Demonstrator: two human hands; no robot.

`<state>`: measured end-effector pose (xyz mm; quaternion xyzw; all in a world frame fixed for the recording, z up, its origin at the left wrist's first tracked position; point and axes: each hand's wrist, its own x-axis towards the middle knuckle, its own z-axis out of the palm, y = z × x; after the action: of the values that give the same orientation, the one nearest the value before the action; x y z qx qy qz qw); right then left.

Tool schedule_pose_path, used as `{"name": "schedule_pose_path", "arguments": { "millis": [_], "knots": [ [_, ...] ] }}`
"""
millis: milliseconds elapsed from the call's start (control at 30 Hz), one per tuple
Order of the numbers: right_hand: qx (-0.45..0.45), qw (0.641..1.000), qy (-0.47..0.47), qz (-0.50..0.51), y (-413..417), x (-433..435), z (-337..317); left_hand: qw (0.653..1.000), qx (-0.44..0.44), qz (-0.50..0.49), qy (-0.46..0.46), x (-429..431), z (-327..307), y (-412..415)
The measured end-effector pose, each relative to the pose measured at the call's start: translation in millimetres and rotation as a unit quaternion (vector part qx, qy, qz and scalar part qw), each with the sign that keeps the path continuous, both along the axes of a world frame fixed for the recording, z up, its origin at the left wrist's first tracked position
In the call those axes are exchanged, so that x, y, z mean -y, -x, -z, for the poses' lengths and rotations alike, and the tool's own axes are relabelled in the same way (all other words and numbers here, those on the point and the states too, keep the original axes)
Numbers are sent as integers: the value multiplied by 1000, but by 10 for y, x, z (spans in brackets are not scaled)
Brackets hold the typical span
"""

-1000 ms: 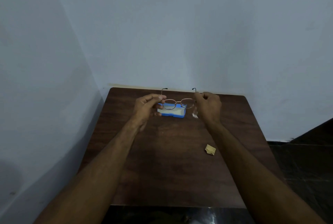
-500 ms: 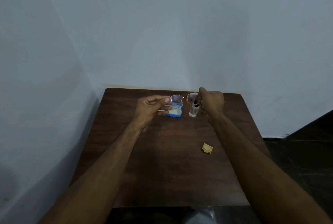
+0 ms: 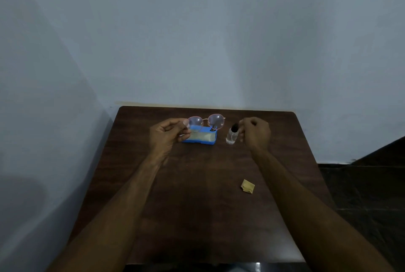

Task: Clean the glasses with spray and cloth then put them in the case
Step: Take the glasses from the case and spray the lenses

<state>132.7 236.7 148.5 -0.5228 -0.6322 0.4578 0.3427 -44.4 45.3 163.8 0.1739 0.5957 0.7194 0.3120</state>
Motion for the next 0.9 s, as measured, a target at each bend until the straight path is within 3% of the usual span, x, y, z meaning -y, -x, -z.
{"name": "schedule_pose_path", "arguments": {
  "millis": [133, 233, 367, 500, 700, 900],
  "knots": [
    [103, 991, -78, -29, -61, -282, 583, 999, 31, -30, -2, -50, 44, 41],
    [188, 976, -79, -80, -74, -440, 951, 998, 43, -52, 8, -96, 40, 47],
    [228, 959, -79, -151, 6, -551, 1209, 996, 53, -65, 18, -162, -8, 25],
    [207, 959, -37, -191, 165, -600, 1265, 996, 61, -67, 21, -211, -90, -31],
    [168, 975, 16, -142, 350, -649, 1415, 996, 55, -70, 14, -234, -231, -93],
    [135, 980, -4, -145, 323, -544, 1297, 996, 56, -73, 6, -172, -375, -127]
  ]
}}
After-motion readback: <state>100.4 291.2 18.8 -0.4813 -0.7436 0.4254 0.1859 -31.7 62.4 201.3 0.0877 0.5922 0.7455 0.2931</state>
